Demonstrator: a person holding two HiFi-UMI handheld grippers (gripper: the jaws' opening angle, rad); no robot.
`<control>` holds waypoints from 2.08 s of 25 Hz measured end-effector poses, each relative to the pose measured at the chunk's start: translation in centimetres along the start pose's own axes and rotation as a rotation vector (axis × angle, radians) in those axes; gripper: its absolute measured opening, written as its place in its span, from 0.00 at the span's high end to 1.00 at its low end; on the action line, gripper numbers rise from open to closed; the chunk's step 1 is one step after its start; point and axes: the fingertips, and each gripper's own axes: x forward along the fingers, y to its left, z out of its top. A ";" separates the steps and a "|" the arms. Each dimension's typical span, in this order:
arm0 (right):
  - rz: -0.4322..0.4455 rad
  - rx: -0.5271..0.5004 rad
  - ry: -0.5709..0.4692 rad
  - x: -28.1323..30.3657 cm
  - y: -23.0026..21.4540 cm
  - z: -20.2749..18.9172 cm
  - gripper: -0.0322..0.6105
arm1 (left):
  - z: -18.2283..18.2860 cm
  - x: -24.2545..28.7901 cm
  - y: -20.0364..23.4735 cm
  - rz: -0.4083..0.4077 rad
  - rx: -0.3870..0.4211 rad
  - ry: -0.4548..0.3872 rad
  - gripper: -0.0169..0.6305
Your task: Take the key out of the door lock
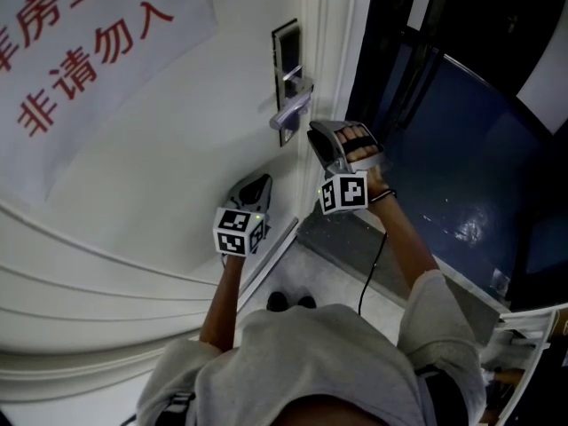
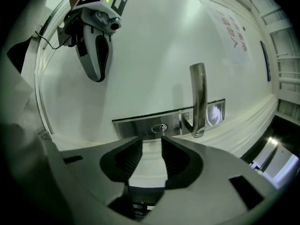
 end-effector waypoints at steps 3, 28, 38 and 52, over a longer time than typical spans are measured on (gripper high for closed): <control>-0.007 -0.024 0.001 0.4 -0.2 0.0 0.62 | -0.1 0.0 0.1 -0.002 0.001 0.002 0.95; -0.105 -0.201 0.024 5.1 -2.3 0.3 0.89 | 0.2 0.1 0.0 -0.018 0.011 0.007 0.95; -0.117 -0.201 0.017 4.9 -2.4 0.3 0.90 | 0.5 0.3 -0.5 -0.022 0.007 -0.004 0.95; -0.125 -0.175 0.006 4.7 -2.4 0.3 0.90 | 0.7 0.4 -0.7 -0.027 0.013 -0.006 0.95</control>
